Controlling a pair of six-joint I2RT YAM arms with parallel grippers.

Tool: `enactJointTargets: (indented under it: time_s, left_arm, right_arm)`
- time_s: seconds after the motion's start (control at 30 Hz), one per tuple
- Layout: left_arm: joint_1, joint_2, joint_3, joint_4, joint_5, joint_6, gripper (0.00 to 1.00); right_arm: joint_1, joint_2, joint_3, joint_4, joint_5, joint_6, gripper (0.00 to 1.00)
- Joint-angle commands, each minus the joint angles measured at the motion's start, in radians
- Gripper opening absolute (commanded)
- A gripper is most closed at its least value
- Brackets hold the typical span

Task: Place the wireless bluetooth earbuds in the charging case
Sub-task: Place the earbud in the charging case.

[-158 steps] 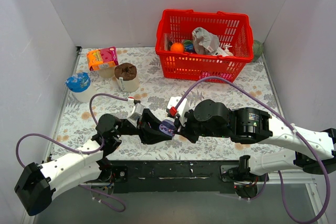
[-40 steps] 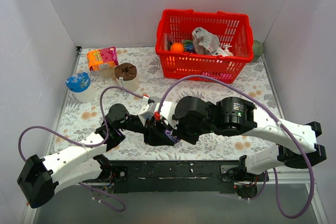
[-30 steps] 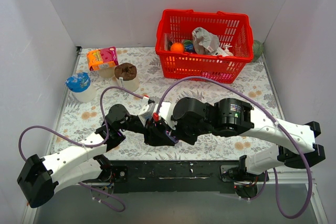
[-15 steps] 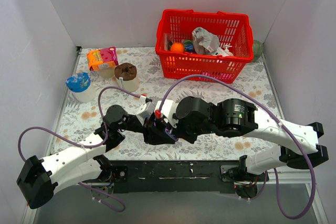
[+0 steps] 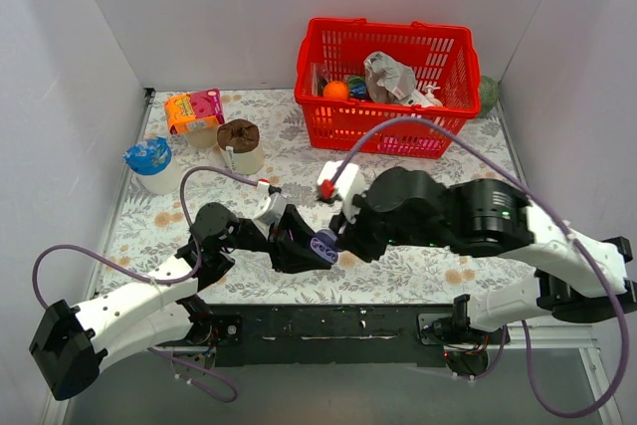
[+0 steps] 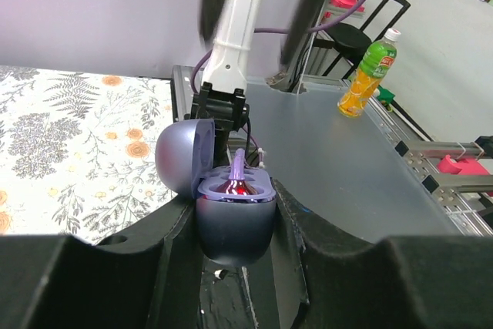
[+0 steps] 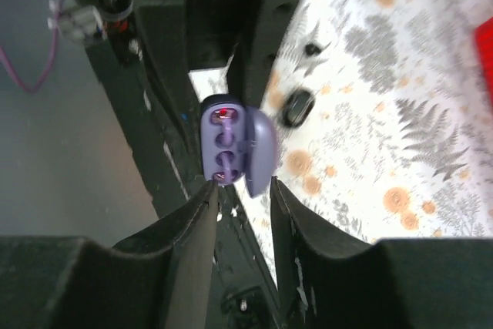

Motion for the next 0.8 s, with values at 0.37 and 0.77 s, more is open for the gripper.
enactJointTargets:
  time_s: [0.37,0.77]
  left_arm:
    - [-0.016,-0.097,-0.087,0.140,-0.268,0.021,0.00]
    - [-0.068,-0.063,-0.073,0.152,-0.242,0.024,0.00]
  right_arm:
    - [-0.009,-0.249,-0.319,0.389,0.452,0.171,0.01]
    - [-0.121,-0.177,-0.355,0.456,0.168,0.162,0.03]
